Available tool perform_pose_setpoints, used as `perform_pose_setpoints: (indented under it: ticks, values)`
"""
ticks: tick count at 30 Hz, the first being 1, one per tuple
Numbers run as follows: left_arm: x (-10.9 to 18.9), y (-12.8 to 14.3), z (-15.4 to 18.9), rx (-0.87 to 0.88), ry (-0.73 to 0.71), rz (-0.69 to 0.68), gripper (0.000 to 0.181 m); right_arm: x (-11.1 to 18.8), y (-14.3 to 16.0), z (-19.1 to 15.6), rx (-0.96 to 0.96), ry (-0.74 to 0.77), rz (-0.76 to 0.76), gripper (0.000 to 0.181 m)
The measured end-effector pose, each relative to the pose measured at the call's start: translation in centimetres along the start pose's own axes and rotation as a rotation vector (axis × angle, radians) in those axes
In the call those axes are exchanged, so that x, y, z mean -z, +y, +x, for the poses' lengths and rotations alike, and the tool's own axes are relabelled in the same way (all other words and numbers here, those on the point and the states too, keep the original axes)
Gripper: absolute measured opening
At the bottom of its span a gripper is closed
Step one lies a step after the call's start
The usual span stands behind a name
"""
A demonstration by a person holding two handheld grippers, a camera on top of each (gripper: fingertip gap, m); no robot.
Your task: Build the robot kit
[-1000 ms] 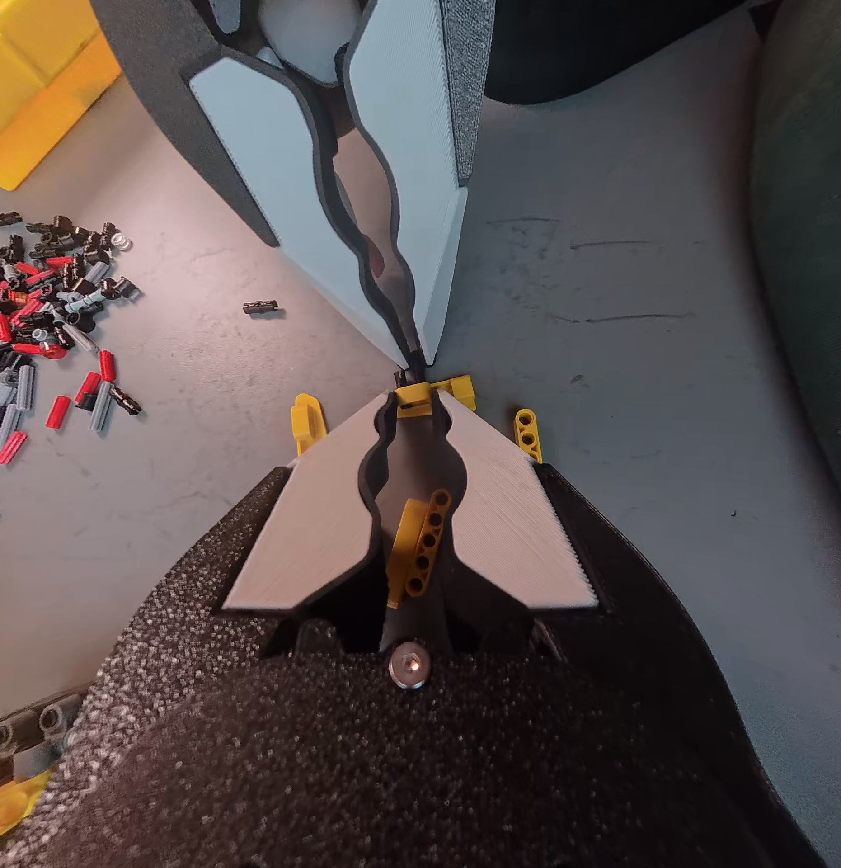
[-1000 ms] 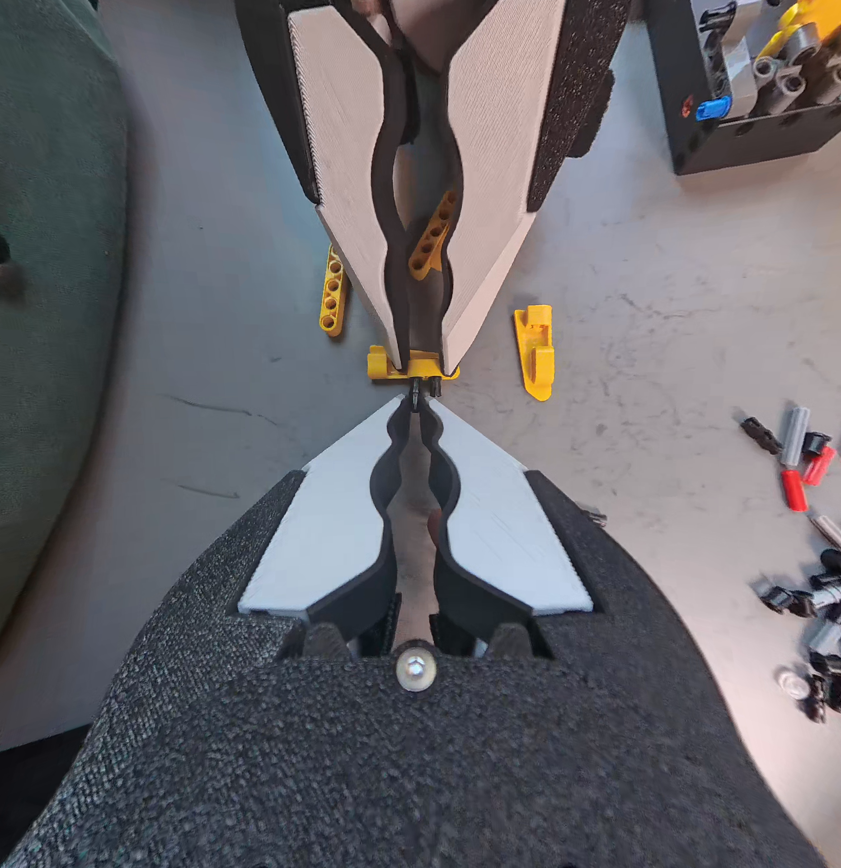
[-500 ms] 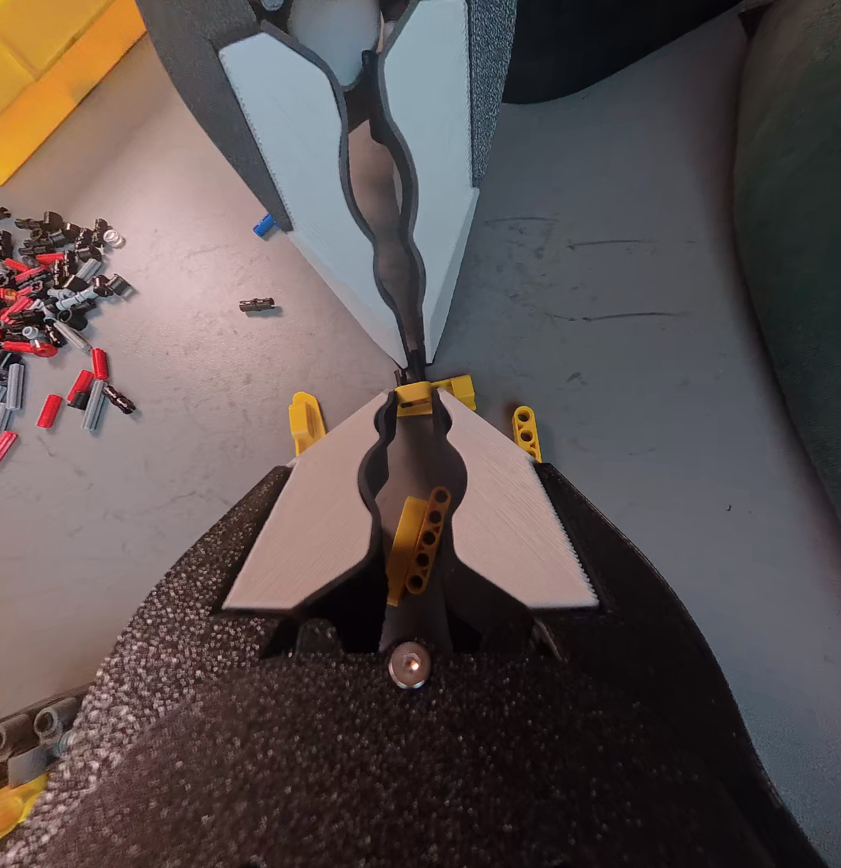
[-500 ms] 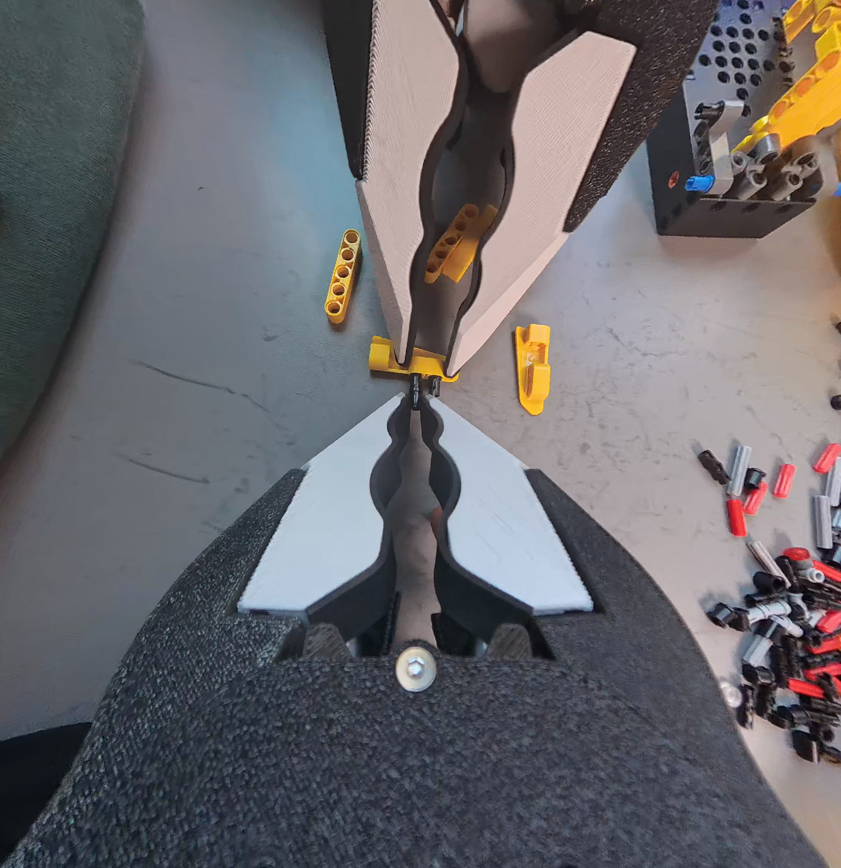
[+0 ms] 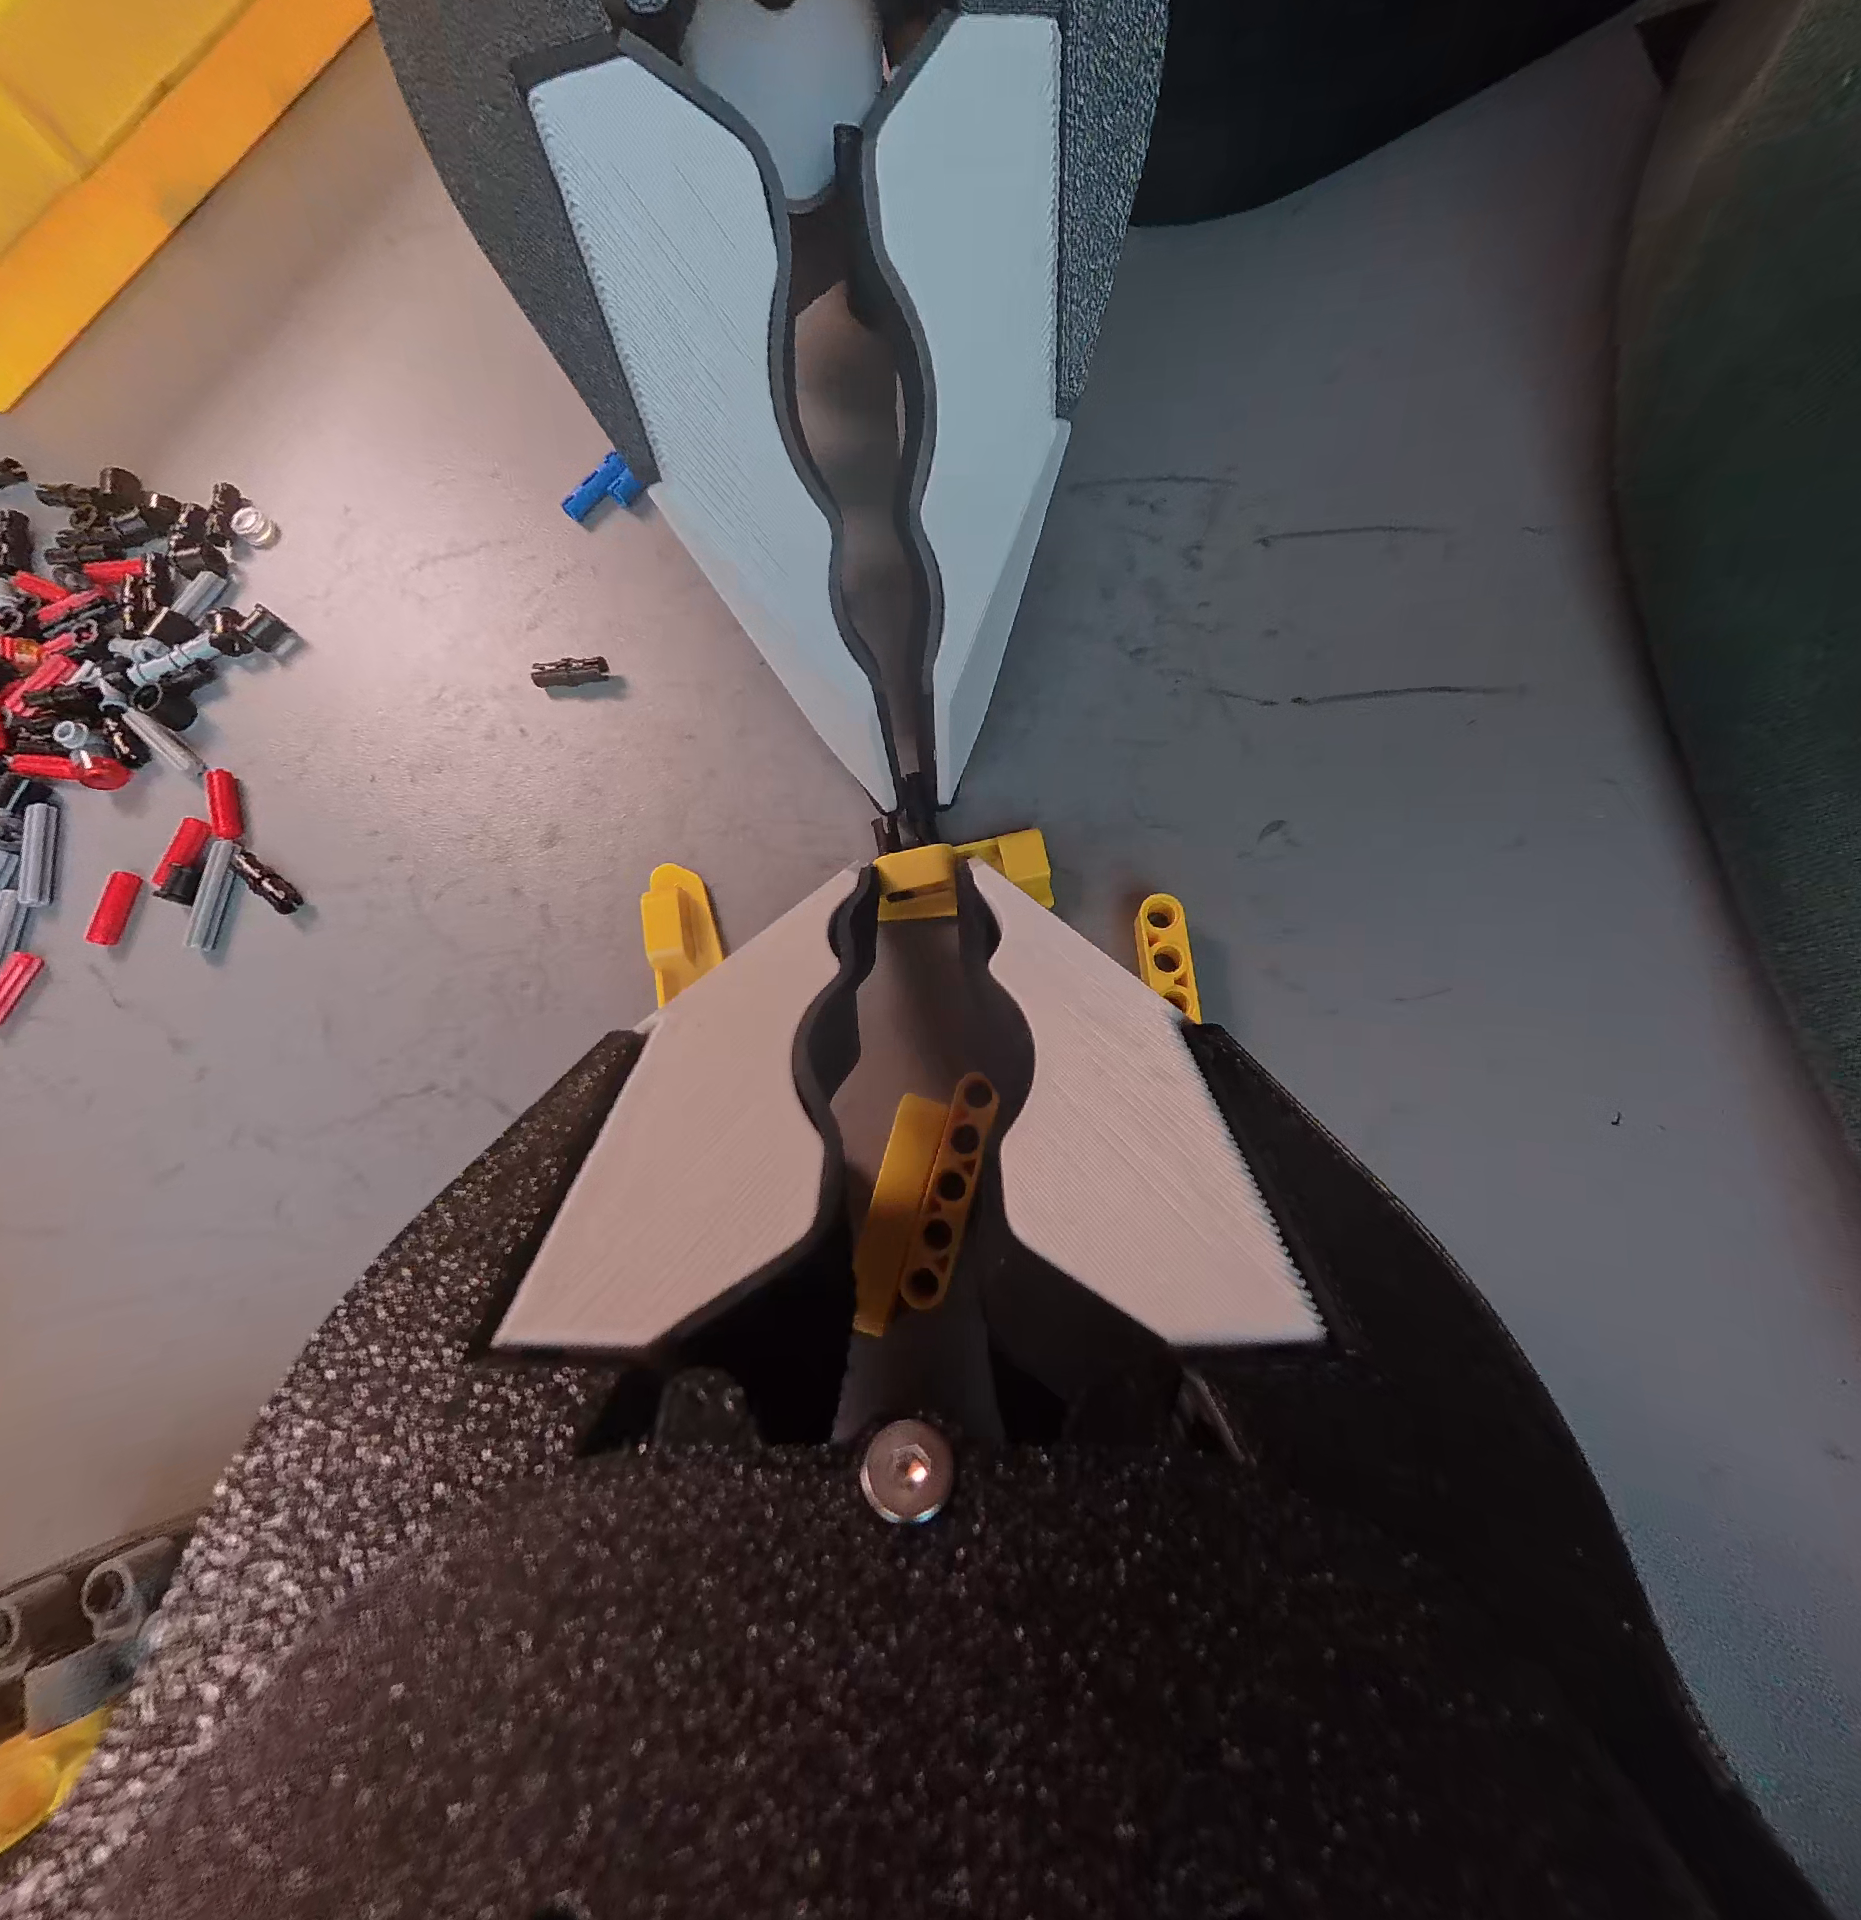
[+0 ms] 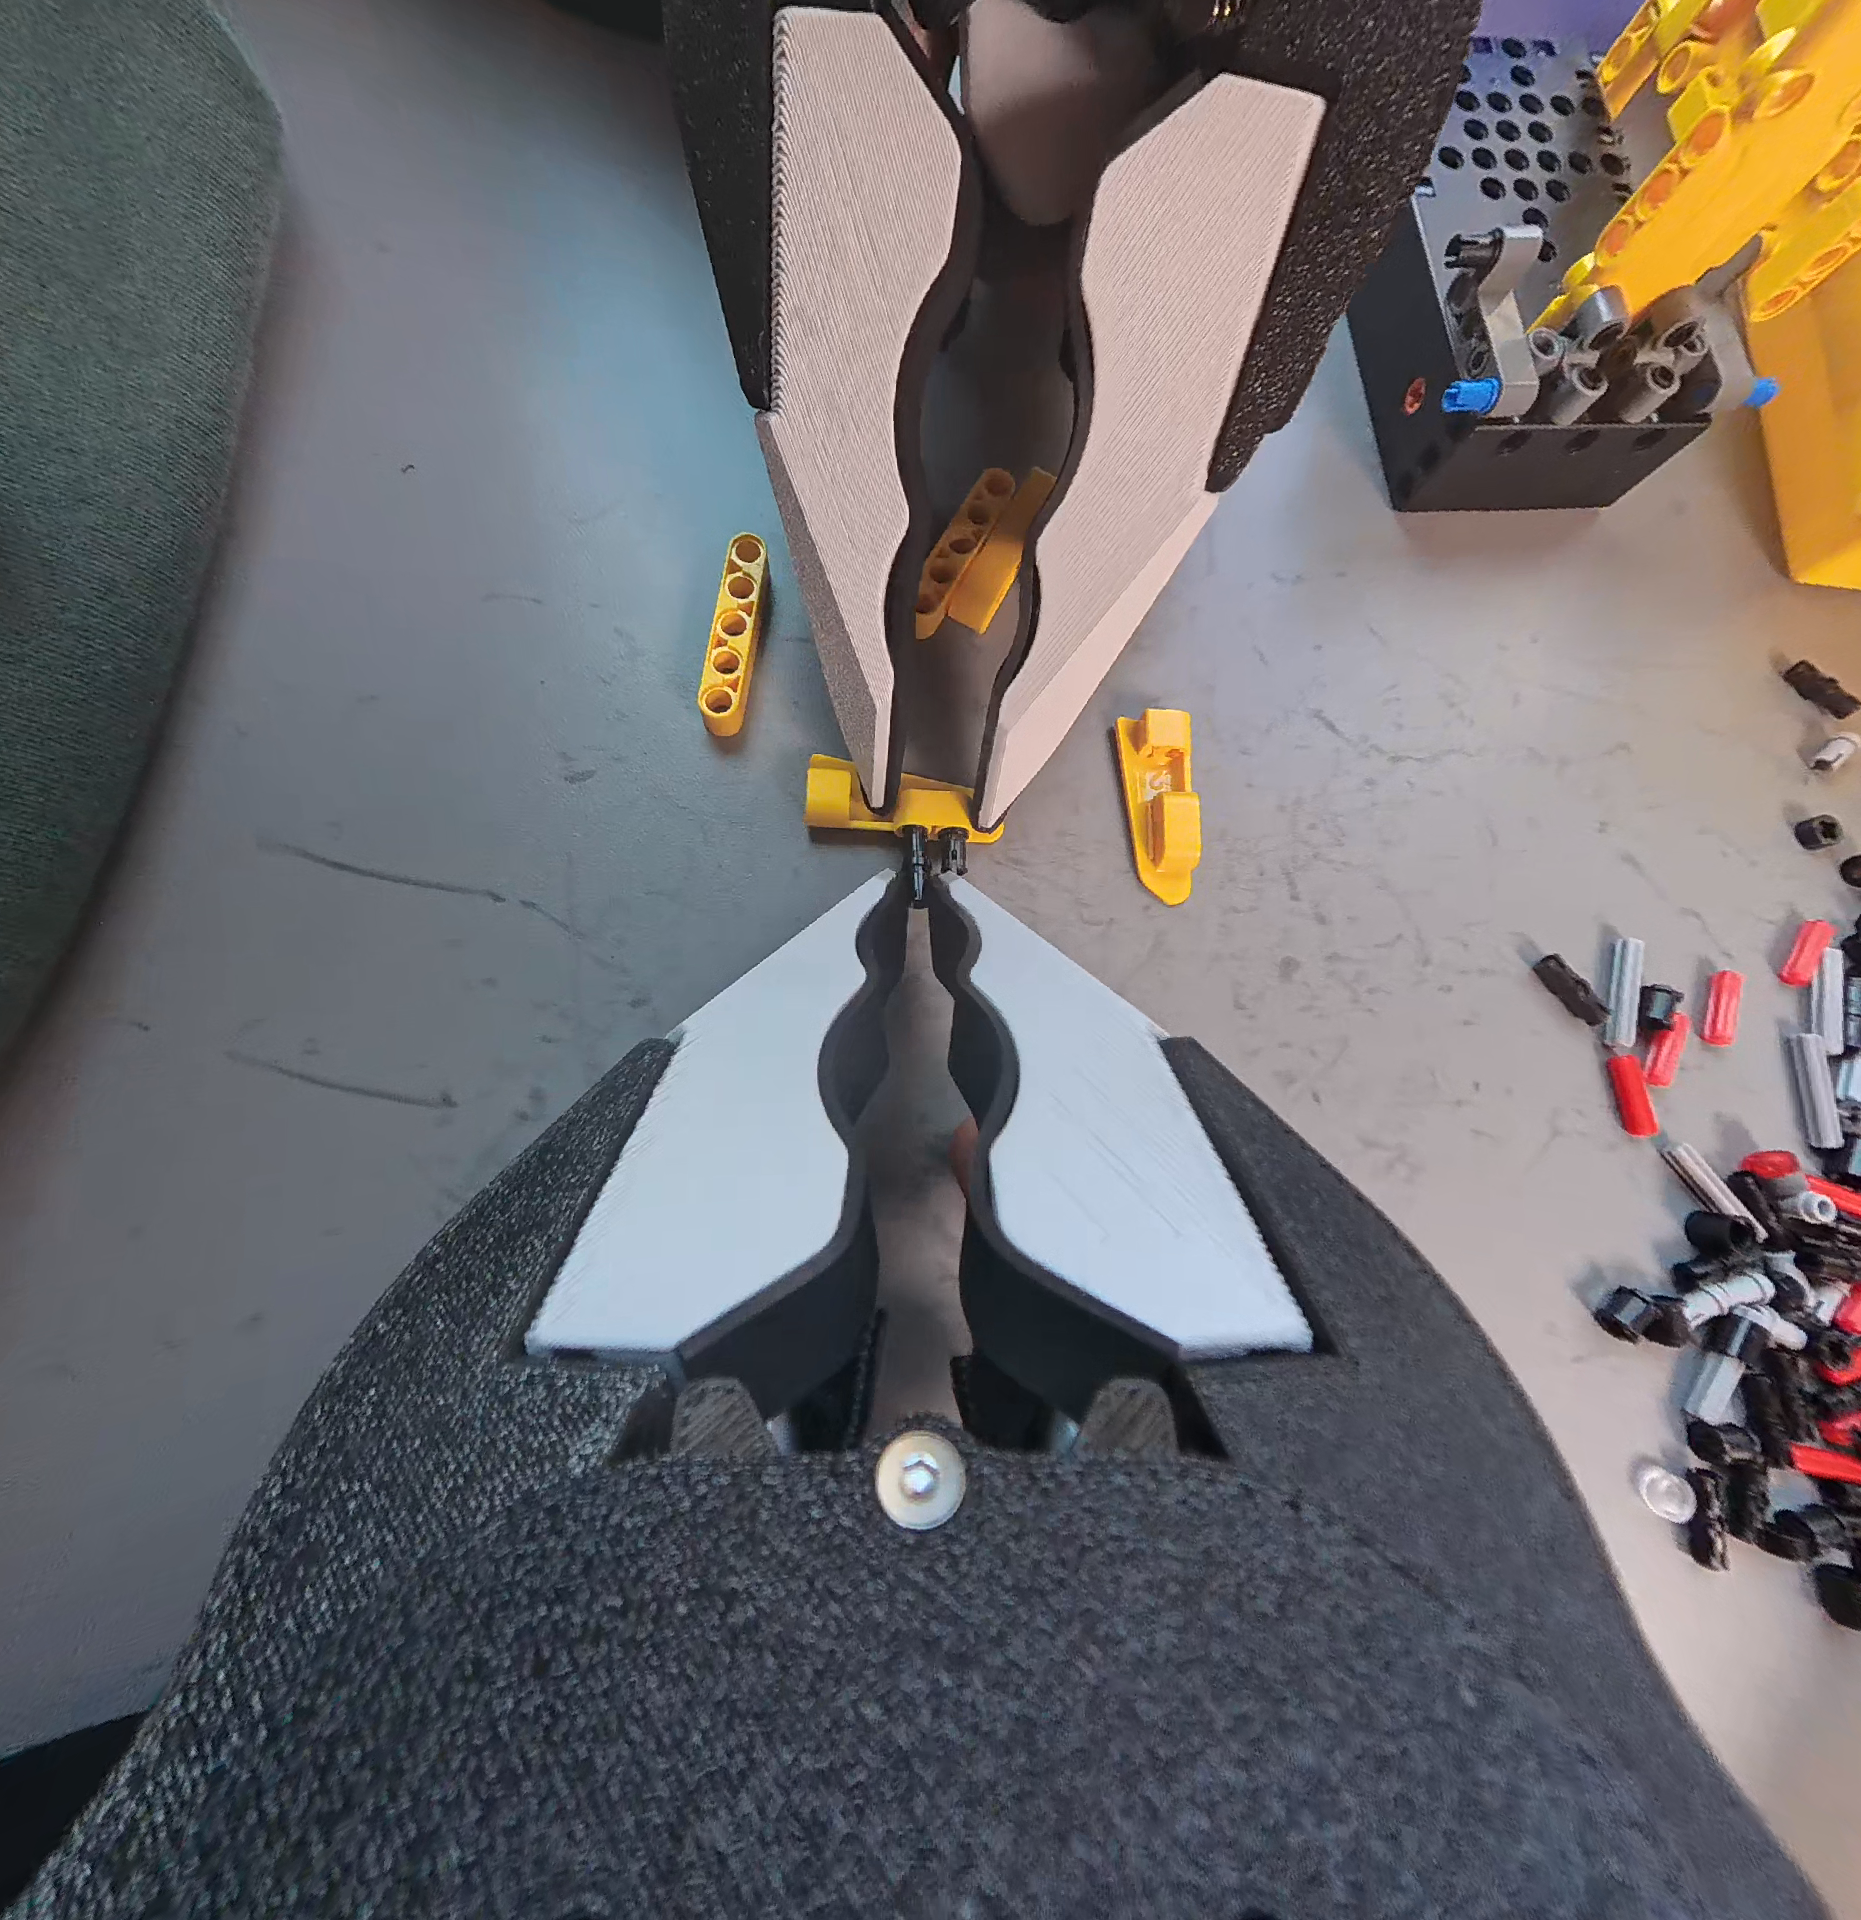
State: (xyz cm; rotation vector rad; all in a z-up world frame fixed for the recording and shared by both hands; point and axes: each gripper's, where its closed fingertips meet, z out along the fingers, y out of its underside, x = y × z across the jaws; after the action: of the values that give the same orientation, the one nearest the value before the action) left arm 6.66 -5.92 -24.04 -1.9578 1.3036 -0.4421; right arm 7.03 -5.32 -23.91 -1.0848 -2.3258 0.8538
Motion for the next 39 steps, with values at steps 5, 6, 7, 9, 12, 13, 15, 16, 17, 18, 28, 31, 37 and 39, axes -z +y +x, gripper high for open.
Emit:
perform_pose_setpoints:
  ticks: [5,6,7,9,12,13,15,16,17,18,28,31,37,39]
  values:
    - [0.0,0.0,0.0,0.002,0.001,0.001,0.014,0.0,-0.1,-0.2,0.022,-0.002,0.017,0.003]
    - [0.0,0.0,0.0,0.001,0.002,0.001,0.014,0.0,-0.1,-0.2,0.03,-0.008,0.017,0.003]
    - [0.0,0.0,0.0,0.001,0.002,0.002,0.014,0.0,-0.1,-0.3,0.039,-0.012,0.015,0.003]
    - [0.0,0.0,0.0,0.0,0.004,0.003,0.014,-0.1,-0.2,-0.3,0.057,-0.016,0.014,0.003]
    - [0.1,0.0,0.0,-0.01,-0.002,0.004,0.014,-0.1,-0.1,-0.2,0.09,-0.008,0.013,0.003]
    - [0.1,0.0,0.1,-0.014,-0.003,0.004,0.013,-0.2,-0.1,-0.2,0.106,-0.003,0.01,0.003]
    - [0.1,0.0,0.1,-0.025,-0.003,0.005,0.013,-0.2,-0.2,-0.2,0.139,0.004,0.011,0.003]
    - [0.1,0.0,0.1,-0.03,-0.003,0.006,0.013,-0.2,-0.2,-0.2,0.157,0.006,0.015,0.003]
    - [0.1,0.0,0.1,-0.032,-0.002,0.006,0.013,-0.2,-0.2,-0.2,0.172,0.005,0.021,0.003]
    - [0.1,0.0,0.1,-0.034,-0.002,0.006,0.013,-0.2,-0.2,-0.2,0.175,0.0,0.027,0.003]
    - [0.2,-0.3,0.2,-0.11,-0.047,0.025,0.011,-0.3,-0.5,-0.3,0.144,-0.025,0.083,0.002]
    - [0.3,-1.6,0.6,-0.165,-0.053,0.087,0.0,-0.4,-1.0,-0.6,0.109,-0.029,0.124,0.003]
    - [1.5,-2.1,-1.0,-0.085,-0.084,0.155,0.0,0.4,-0.1,-0.5,0.108,0.014,0.107,0.003]
    - [2.3,-2.5,-1.7,-0.041,-0.091,0.198,0.0,0.7,0.2,-0.1,0.085,0.034,0.109,0.003]
